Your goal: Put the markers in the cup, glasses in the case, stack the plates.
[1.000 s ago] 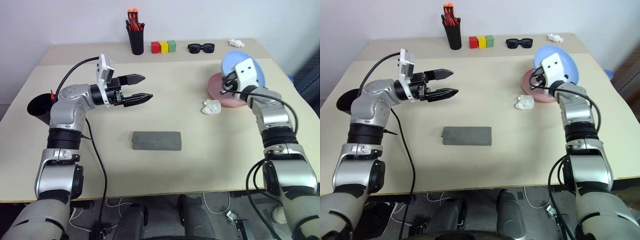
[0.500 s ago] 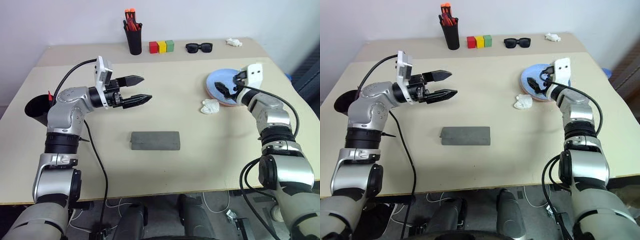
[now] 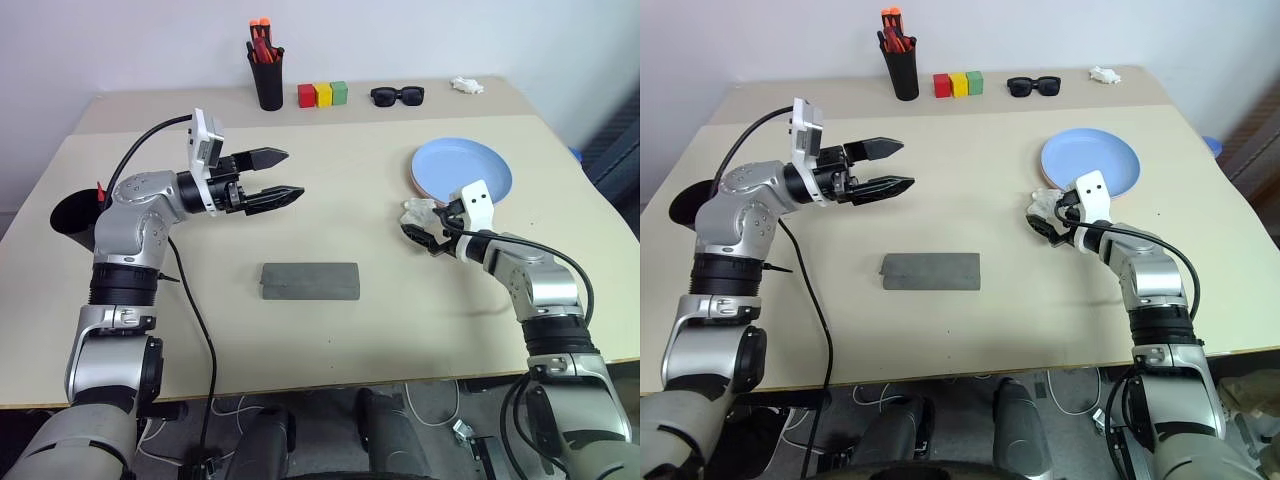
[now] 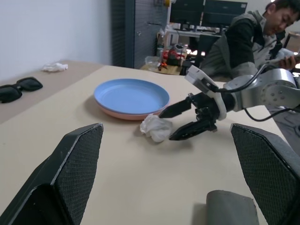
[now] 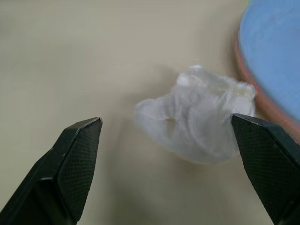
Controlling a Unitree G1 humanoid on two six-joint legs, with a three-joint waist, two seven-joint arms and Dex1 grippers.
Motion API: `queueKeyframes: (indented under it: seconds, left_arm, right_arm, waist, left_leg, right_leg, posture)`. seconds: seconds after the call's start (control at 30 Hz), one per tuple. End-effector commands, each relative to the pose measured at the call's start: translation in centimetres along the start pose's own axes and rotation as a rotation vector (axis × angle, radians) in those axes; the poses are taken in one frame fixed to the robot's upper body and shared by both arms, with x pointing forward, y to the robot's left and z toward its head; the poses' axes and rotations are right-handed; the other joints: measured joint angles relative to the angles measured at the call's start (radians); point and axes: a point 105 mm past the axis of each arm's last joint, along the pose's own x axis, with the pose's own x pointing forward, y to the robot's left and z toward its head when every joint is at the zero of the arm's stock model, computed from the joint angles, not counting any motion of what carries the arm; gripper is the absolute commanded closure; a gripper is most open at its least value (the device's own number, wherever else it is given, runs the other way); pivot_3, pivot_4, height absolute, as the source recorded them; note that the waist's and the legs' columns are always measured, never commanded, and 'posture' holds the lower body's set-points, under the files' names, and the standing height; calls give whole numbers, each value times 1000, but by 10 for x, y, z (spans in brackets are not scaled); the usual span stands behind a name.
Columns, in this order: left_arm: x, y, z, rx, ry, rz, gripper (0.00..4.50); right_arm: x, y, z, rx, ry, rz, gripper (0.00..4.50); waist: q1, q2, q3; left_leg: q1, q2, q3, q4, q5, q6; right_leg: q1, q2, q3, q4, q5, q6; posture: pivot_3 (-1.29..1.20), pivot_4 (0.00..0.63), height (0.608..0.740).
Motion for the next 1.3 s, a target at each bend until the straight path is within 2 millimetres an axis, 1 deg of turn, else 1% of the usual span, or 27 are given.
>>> queueKeyframes:
  seconds: [0.03,0.07,0.1,0.17,0.23,0.3,0.33,0.4,0.43,0.47,0.53,0.57,0.63,0.7,0.73,0.8,0.83,0.87,0.93,0.97,1.0,1.03,1.1,1.13,1.23,1.27,1.3]
  left_arm:
    - [-4,3,16,58,-23,10,0]
    - [-5,3,16,61,-22,14,0]
    - [-5,3,16,63,-21,16,0]
    - [-6,3,16,65,-20,17,0]
    - [-6,3,16,75,-14,24,0]
    - [-7,4,16,85,-11,33,0]
    - [-7,4,16,82,-14,35,0]
    - [-7,3,16,82,-14,33,0]
    - [-8,2,16,83,-14,32,0]
    - [-8,2,16,84,-14,33,0]
    - [-8,3,16,81,-17,36,0]
    - [-8,3,17,79,-19,36,0]
    - [-7,4,17,80,-22,37,0]
    - [-5,3,17,79,-27,33,0]
    - [-4,3,18,79,-28,32,0]
    - [-2,3,18,80,-28,35,0]
    - [-2,3,17,80,-23,39,0]
    - [-2,1,16,92,-19,41,0]
    - [-1,0,14,97,-17,46,0]
    - [-1,0,14,102,-17,48,0]
    - [-3,-1,15,101,-19,54,0]
    - [-4,-2,17,101,-21,57,0]
    - [-8,-4,19,103,-23,68,0]
    - [-8,-5,19,104,-24,70,0]
    - [-7,-14,22,77,-54,62,0]
    - [-5,-17,22,70,-60,59,0]
    - [-4,-20,22,61,-65,56,0]
  right_arm:
    - [9,-4,4,-31,-16,-30,39]
    - [12,-4,3,-31,-13,-35,39]
    - [14,-4,4,-24,-19,-34,263]
    - [17,-5,5,-26,-21,-36,905]
    - [18,-7,-6,-102,32,-42,1840]
    - [18,-10,-8,-108,40,-46,2836]
    - [17,-10,-5,-106,28,-41,3448]
    - [15,-8,13,-63,-43,-20,4461]
    - [13,-6,20,-48,-73,-6,4487]
    - [11,-5,27,-37,-99,11,4487]
    - [4,2,49,11,-182,76,4487]
    - [1,0,59,7,-211,83,4487]
    - [-2,-16,75,-22,-246,12,4487]
    - [-2,-51,88,-52,-258,-169,4487]
    - [-2,-63,91,-64,-252,-233,4487]
    - [2,-75,91,-59,-246,-289,4487]
    - [5,-77,90,-6,-261,-296,4487]
    - [10,-76,84,-11,-244,-304,3673]
    - [17,-76,74,6,-220,-335,2875]
    - [20,-75,71,9,-215,-339,2347]
    - [21,-75,67,-26,-193,-360,1787]
    - [21,-76,65,-58,-178,-373,1412]
    - [17,-80,69,-87,-190,-387,265]
    - [15,-83,72,-85,-205,-393,71]
    - [-2,-89,101,-93,-363,-384,71]
    - [-6,-91,106,-95,-392,-383,71]
    - [-10,-88,113,-96,-439,-353,71]
  waist:
    - [0,0,0]
    - [0,0,0]
    - [0,0,0]
    - [0,0,0]
    - [0,0,0]
    - [0,0,0]
    - [0,0,0]
    - [0,0,0]
    - [0,0,0]
    - [0,0,0]
    - [0,0,0]
    - [0,0,0]
    - [-1,0,0]
    - [-1,0,0]
    - [-1,0,0]
    - [3,0,0]
    - [1,0,0]
    - [-1,0,0]
    - [-3,0,0]
    - [-4,0,0]
    - [-5,0,0]
    - [-5,1,0]
    - [-6,1,1]
    - [-6,1,1]
    - [-5,1,1]
    - [-5,1,1]
    - [-4,1,1]
  left_leg:
    - [0,0,0,0,0,0]
    - [0,0,0,0,0,0]
    - [0,0,0,0,0,0]
    - [0,0,0,0,0,0]
    - [0,0,0,0,0,0]
    - [0,0,0,0,0,0]
    - [0,0,0,0,0,0]
    - [0,0,0,0,0,0]
    - [0,0,0,0,0,0]
    - [0,0,0,0,0,0]
    - [0,0,0,0,0,0]
    - [0,0,0,0,0,0]
    - [0,0,0,0,0,0]
    - [0,0,0,0,0,0]
    - [0,0,0,0,0,0]
    - [0,0,0,-1,0,0]
    - [0,0,0,-1,0,0]
    - [0,0,0,-2,0,0]
    - [0,0,0,-2,0,0]
    - [-1,0,0,-2,0,0]
    - [-1,0,0,-3,0,0]
    - [-1,0,1,-2,0,0]
    - [-2,0,1,-2,0,0]
    - [-2,0,1,-2,0,0]
    - [-2,0,1,-2,0,0]
    - [-2,0,1,-2,0,0]
    - [-2,0,1,-2,0,0]
  right_leg:
    - [0,0,0,0,0,0]
    - [0,0,0,0,0,0]
    - [0,0,0,-1,0,0]
    - [0,0,0,-1,0,0]
    - [0,0,0,-1,0,0]
    - [0,0,0,-1,0,0]
    - [0,0,0,-1,0,0]
    - [0,0,0,-1,0,0]
    - [0,0,0,-1,0,0]
    - [0,0,0,0,0,0]
    - [0,0,0,0,0,0]
    - [0,0,0,0,0,0]
    - [0,0,0,0,0,0]
    - [0,0,0,0,0,0]
    - [0,0,0,0,0,0]
    - [-1,0,0,0,0,0]
    - [-1,0,0,-1,0,0]
    - [0,0,0,-1,0,0]
    - [0,0,0,-2,0,0]
    - [0,0,0,-2,0,0]
    - [0,0,0,-2,0,0]
    - [-1,0,0,-1,0,0]
    - [-2,0,1,0,0,0]
    - [-3,0,1,0,0,0]
    - [-2,0,1,-1,0,0]
    - [-2,0,1,-1,0,0]
    - [-2,0,1,-1,0,0]
  posture:
    - [0,150,740]
    - [0,150,740]
    - [0,150,740]
    - [0,150,740]
    - [0,150,740]
    - [0,150,740]
    - [0,150,740]
    - [0,150,740]
    - [0,150,740]
    - [0,150,740]
    - [0,150,740]
    - [0,150,740]
    - [0,150,740]
    - [0,150,740]
    - [0,150,740]
    - [0,150,740]
    - [0,150,740]
    - [0,150,740]
    - [0,150,740]
    - [0,150,740]
    - [0,150,740]
    - [0,150,740]
    - [0,150,740]
    - [0,150,740]
    - [0,150,740]
    - [0,150,740]
    - [0,150,740]
